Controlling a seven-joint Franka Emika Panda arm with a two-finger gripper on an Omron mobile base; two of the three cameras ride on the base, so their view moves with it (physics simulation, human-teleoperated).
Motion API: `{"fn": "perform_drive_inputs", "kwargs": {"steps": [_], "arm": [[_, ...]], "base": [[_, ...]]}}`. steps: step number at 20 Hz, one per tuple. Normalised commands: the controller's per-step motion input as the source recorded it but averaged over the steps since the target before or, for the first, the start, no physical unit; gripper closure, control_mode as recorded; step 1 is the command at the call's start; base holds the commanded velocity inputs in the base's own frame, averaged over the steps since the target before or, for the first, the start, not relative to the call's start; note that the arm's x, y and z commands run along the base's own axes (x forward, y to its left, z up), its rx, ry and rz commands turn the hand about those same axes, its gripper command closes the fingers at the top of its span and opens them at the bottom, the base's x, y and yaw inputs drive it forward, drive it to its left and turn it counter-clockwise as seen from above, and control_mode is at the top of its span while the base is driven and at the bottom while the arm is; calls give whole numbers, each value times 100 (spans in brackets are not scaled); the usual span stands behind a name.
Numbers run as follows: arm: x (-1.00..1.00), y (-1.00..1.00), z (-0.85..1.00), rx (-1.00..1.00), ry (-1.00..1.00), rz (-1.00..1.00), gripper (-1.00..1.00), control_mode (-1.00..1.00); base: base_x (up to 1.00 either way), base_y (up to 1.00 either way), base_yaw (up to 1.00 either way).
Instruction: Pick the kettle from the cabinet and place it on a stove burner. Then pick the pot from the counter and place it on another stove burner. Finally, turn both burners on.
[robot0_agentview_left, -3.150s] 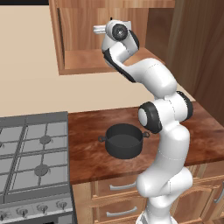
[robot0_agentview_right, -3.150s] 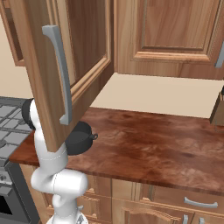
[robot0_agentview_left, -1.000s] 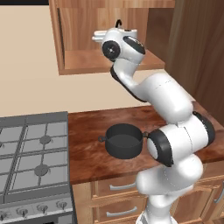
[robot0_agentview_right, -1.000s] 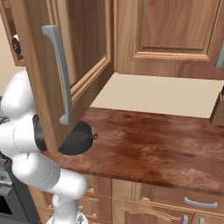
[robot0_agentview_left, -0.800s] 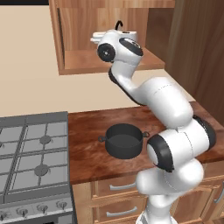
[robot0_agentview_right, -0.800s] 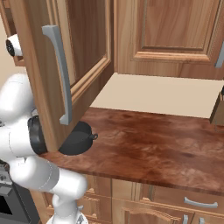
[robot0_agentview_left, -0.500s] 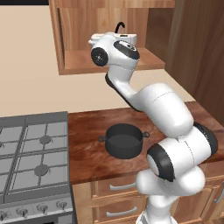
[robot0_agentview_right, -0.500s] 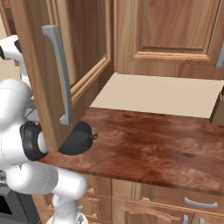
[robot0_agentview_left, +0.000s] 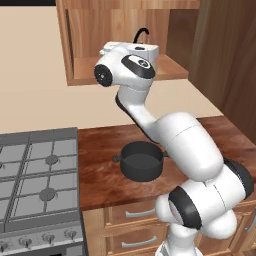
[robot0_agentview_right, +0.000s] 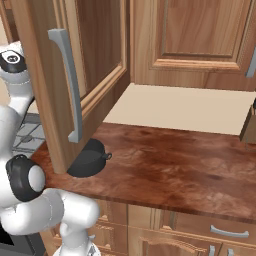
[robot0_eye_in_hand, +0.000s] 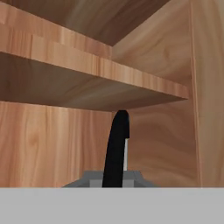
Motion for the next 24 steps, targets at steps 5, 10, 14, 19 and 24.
{"fn": "perform_drive_inputs", "kwargs": {"steps": [5, 10, 14, 19, 24], "arm": [[-58, 0, 0, 0, -3, -10, 100, -100], [-51, 0, -7, 0, 0, -10, 100, -100], [-45, 0, -16, 0, 0, -10, 100, -100], [-49, 1, -21, 0, 0, -9, 100, -100], [-41, 1, -25, 1, 0, -6, 100, -100]], "base": [[0, 0, 0], [0, 0, 0], [0, 0, 0], [0, 0, 0], [0, 0, 0]]}}
